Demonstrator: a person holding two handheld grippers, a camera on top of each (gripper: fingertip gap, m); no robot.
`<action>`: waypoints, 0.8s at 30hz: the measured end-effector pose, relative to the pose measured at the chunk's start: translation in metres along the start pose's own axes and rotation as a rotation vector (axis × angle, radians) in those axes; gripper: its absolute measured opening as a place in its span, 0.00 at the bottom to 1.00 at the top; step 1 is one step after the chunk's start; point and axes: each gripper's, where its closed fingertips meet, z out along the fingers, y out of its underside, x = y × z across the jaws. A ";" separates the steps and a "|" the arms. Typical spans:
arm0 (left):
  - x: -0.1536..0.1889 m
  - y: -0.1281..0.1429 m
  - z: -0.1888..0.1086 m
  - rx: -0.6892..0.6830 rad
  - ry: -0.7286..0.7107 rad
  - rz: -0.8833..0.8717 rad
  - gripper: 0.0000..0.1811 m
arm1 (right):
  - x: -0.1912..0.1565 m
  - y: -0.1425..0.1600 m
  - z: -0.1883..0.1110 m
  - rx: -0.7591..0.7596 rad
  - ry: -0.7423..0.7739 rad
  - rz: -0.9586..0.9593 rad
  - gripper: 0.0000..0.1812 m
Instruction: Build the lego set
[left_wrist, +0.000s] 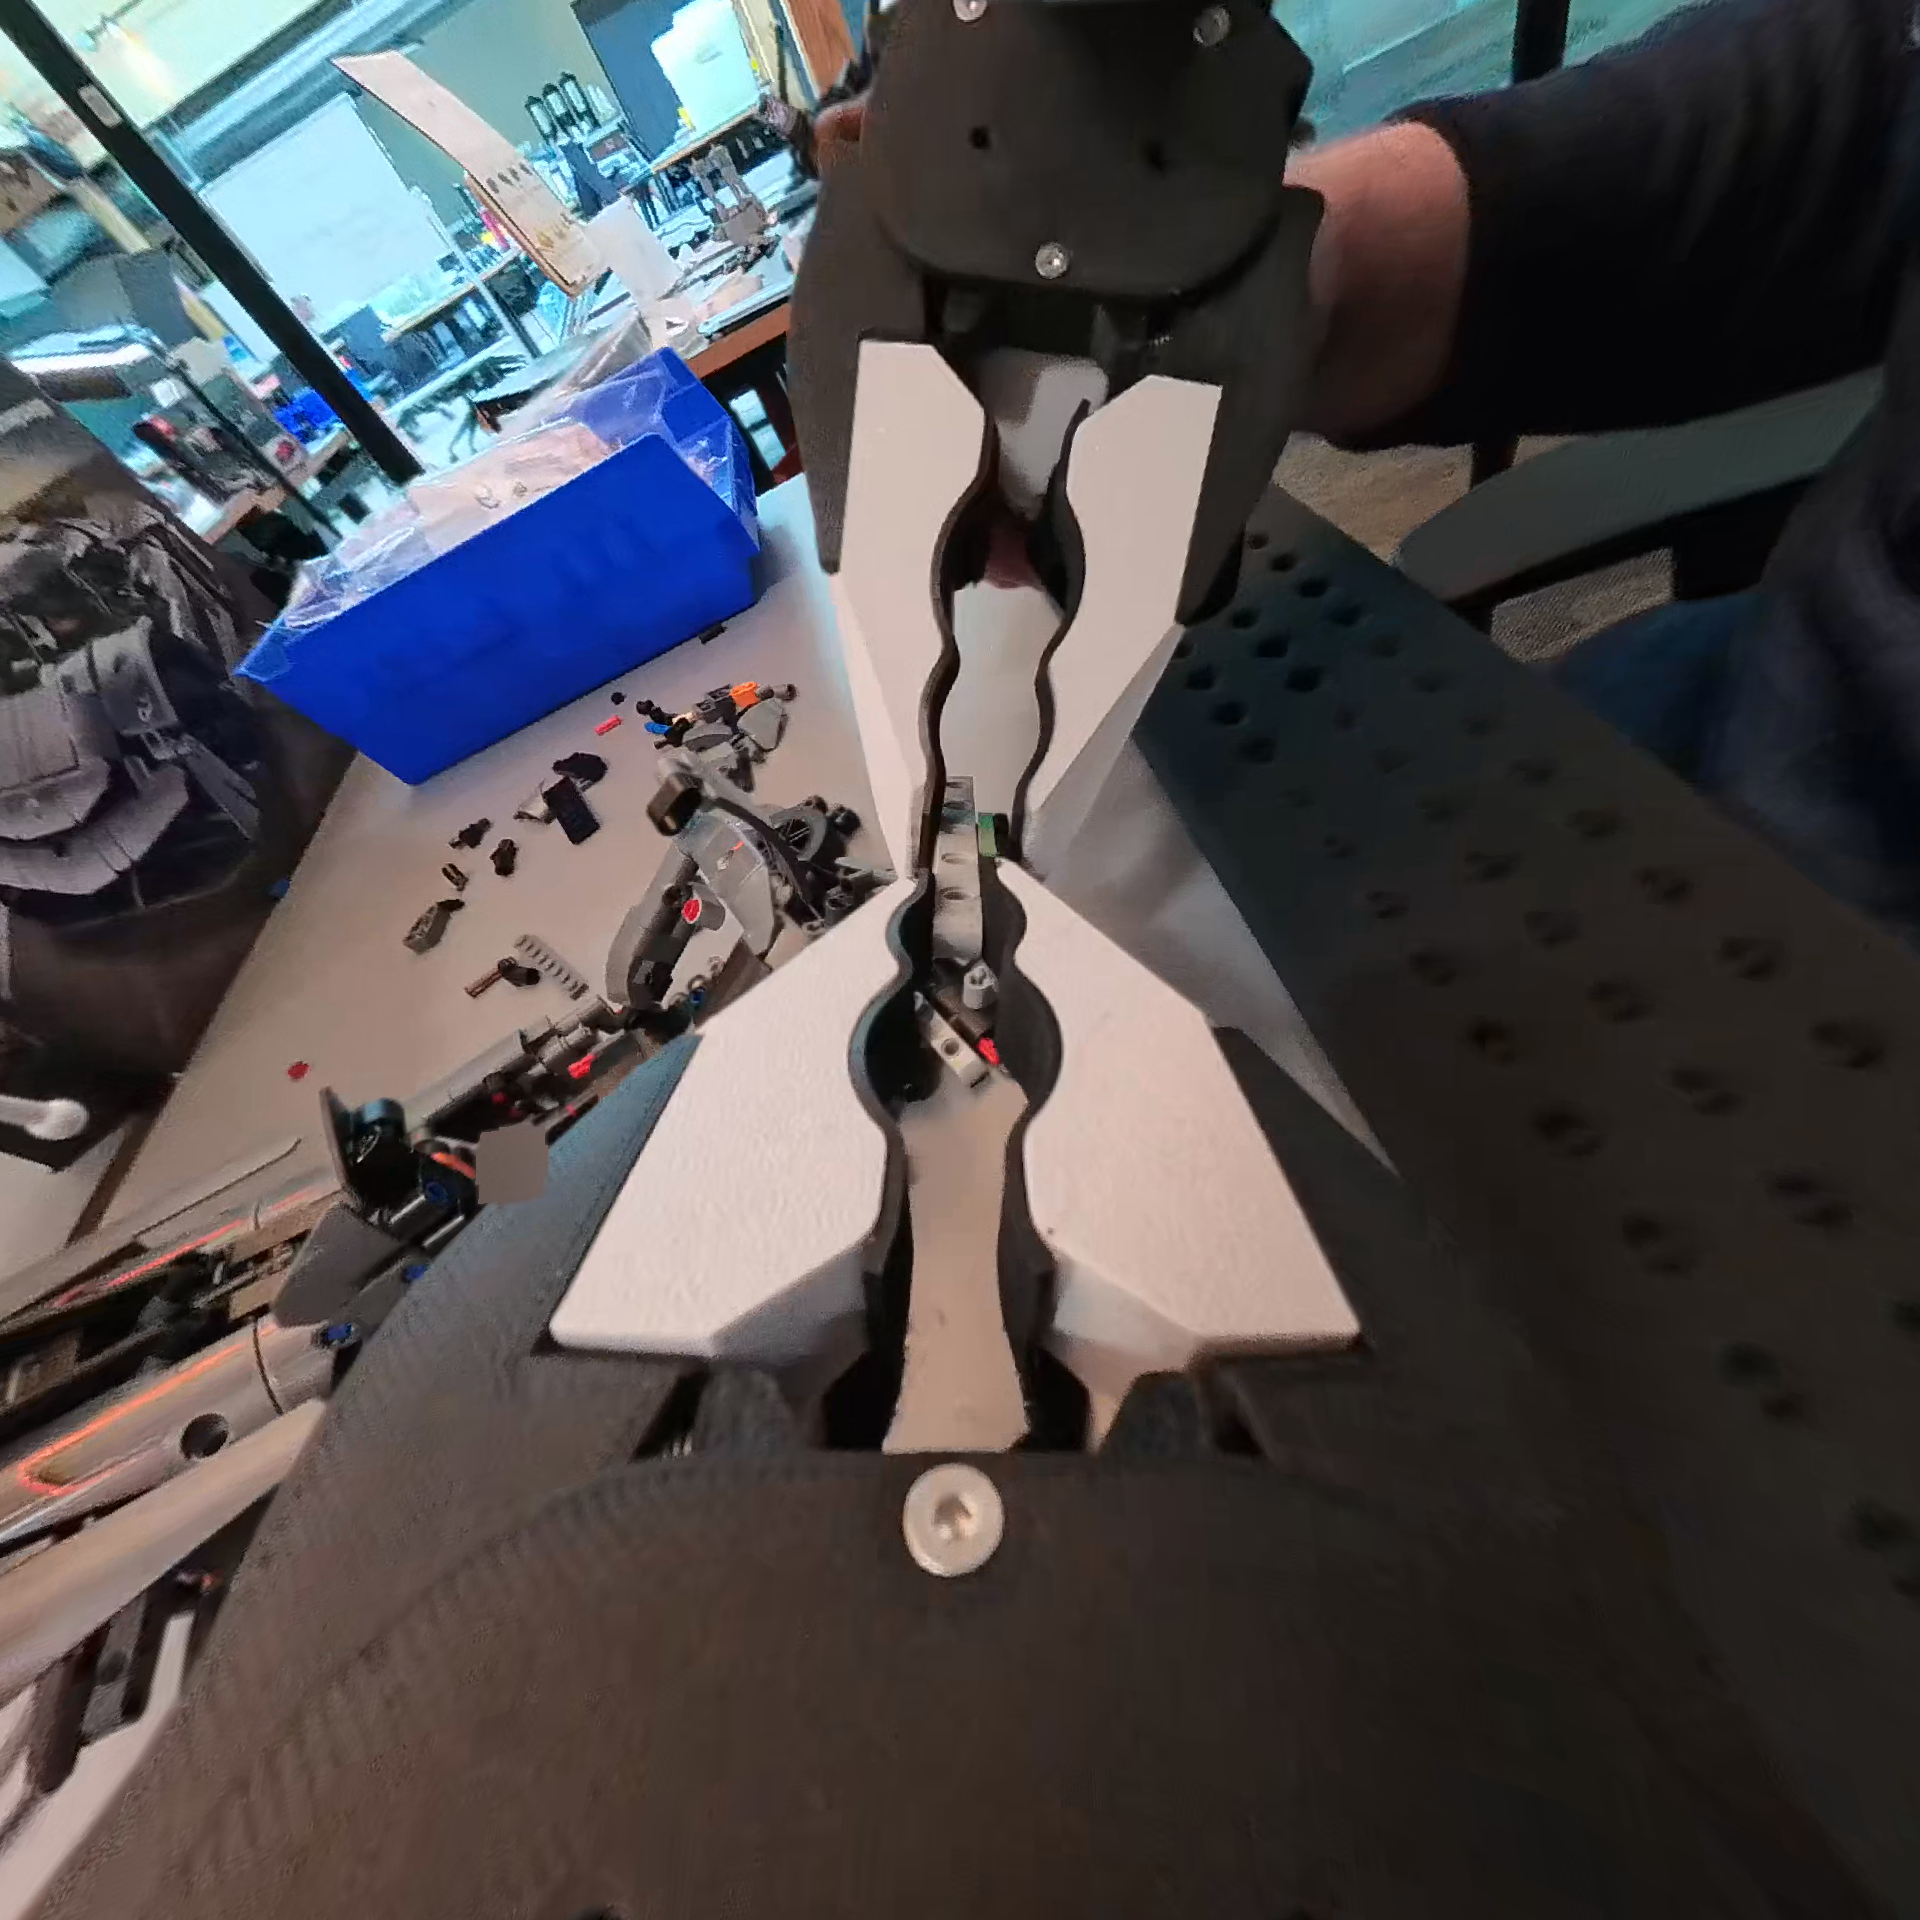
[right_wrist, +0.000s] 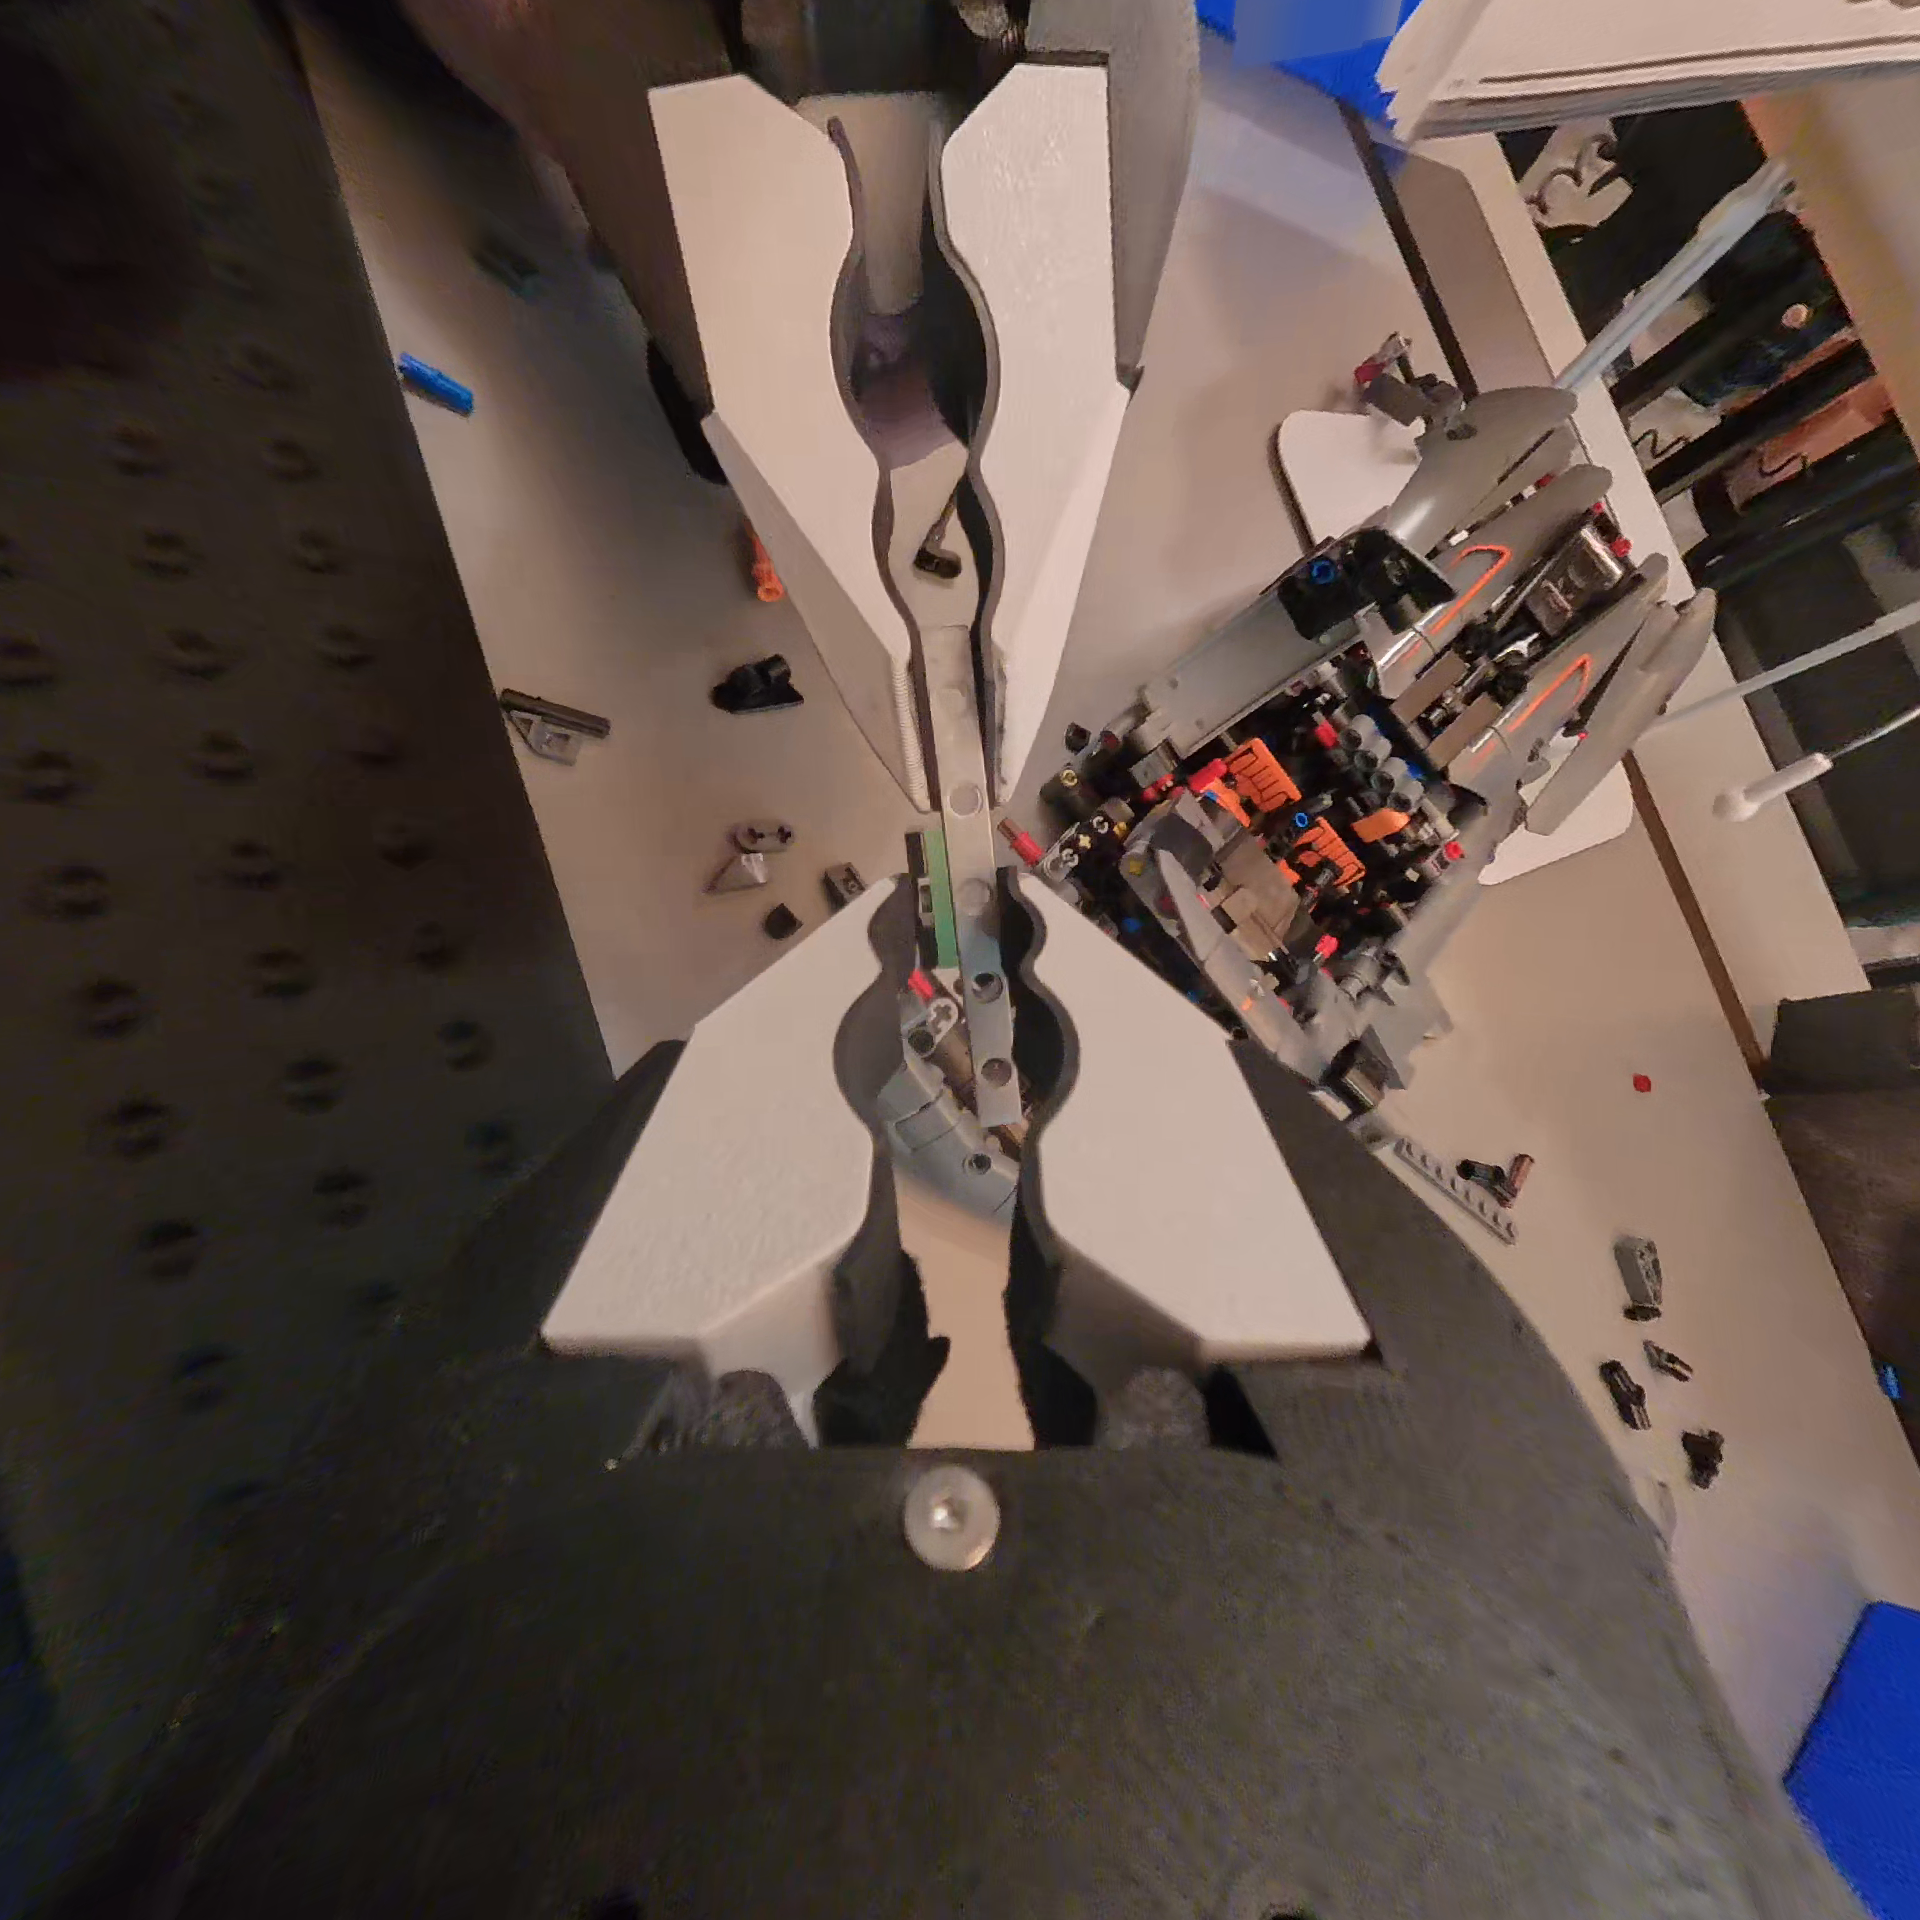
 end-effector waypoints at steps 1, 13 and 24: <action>0.001 0.000 0.001 -0.003 0.002 0.011 0.03 | -0.001 0.001 0.000 -0.010 -0.003 -0.006 0.07; -0.007 0.000 0.000 0.010 0.005 -0.190 0.03 | 0.012 0.001 -0.013 -0.032 0.100 -0.017 0.16; -0.006 -0.003 0.001 0.124 0.235 -0.728 0.03 | 0.010 0.007 -0.014 -0.141 0.367 -0.279 0.09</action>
